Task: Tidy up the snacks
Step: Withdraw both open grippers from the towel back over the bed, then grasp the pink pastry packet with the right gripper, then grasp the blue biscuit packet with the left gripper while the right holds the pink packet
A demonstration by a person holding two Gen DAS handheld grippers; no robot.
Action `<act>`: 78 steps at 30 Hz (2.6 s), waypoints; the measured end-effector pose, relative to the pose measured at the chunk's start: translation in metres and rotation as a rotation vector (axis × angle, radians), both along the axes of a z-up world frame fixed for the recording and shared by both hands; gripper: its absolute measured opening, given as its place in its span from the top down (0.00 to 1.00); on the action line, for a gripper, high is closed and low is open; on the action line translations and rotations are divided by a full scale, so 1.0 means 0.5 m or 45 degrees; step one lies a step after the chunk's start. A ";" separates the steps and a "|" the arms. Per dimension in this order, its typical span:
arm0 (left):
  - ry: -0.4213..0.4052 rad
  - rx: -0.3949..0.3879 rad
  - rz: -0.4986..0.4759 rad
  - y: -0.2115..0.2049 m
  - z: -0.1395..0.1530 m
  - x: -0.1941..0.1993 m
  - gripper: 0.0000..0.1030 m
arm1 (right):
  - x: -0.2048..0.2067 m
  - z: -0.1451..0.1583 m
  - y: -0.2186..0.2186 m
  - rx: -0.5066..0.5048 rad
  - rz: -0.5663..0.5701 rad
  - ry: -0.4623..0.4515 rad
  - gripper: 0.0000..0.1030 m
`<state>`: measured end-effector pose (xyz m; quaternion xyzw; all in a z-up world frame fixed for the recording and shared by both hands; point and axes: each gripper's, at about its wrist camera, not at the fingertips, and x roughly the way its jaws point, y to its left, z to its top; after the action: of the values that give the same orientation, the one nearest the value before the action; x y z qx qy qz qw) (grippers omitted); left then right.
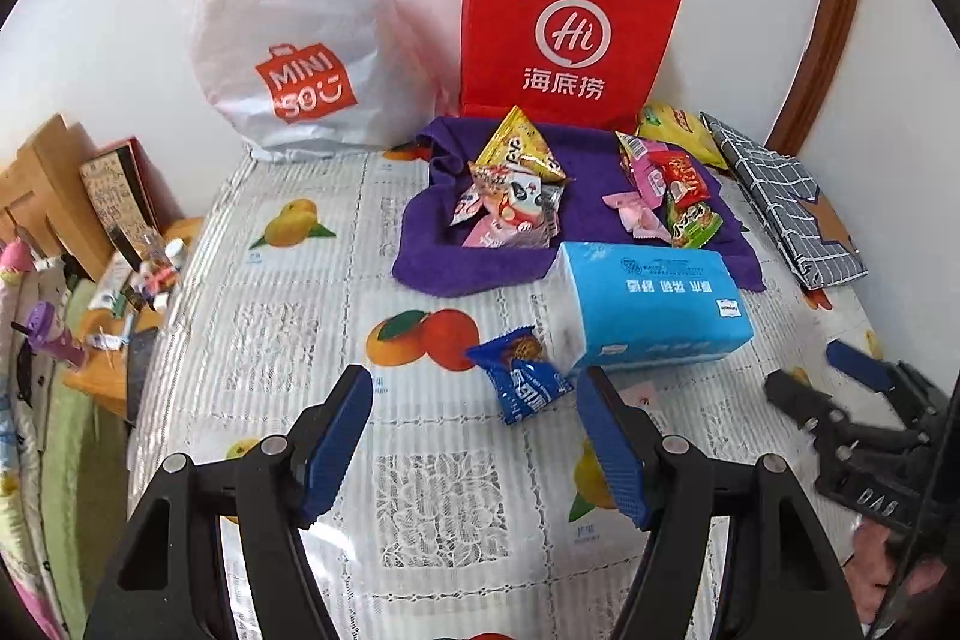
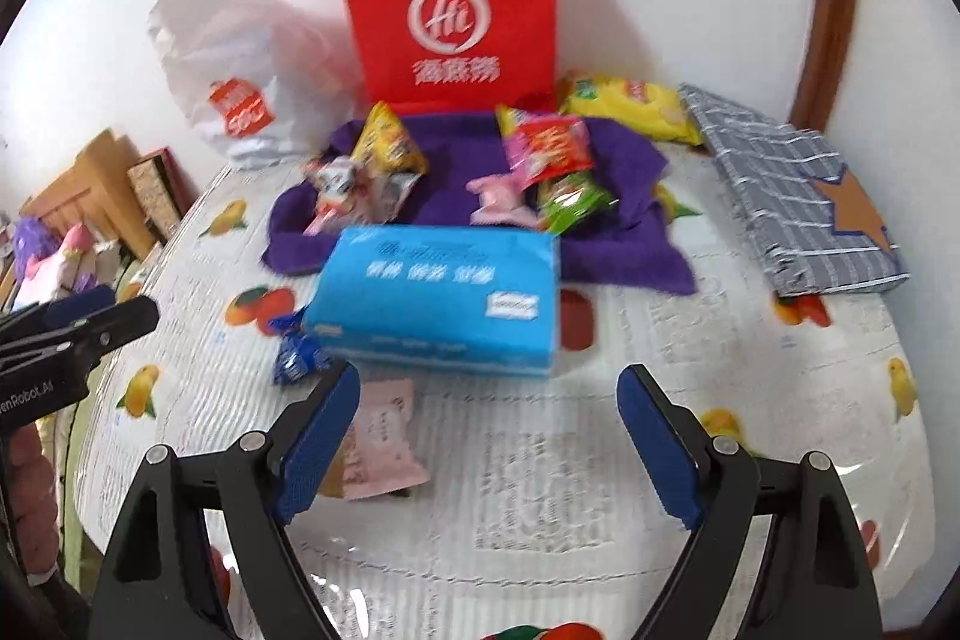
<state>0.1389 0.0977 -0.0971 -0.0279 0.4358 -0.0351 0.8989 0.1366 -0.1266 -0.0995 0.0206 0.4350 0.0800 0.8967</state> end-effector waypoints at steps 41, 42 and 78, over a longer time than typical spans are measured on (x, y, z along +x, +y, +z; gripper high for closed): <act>0.239 -0.158 0.026 -0.025 -0.189 0.125 0.32 | 0.013 -0.173 -0.019 -0.058 0.083 0.136 0.63; 0.244 -0.167 0.030 -0.027 -0.193 0.132 0.32 | 0.012 -0.174 -0.029 -0.060 0.076 0.137 0.63; 0.165 0.115 -0.053 -0.068 -0.229 0.118 0.61 | 0.021 -0.202 -0.111 -0.090 -0.013 0.133 0.63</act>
<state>0.1978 0.0638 -0.2117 0.0195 0.4948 -0.0321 0.8682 0.1473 -0.1821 -0.2006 -0.0048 0.4836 0.0590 0.8733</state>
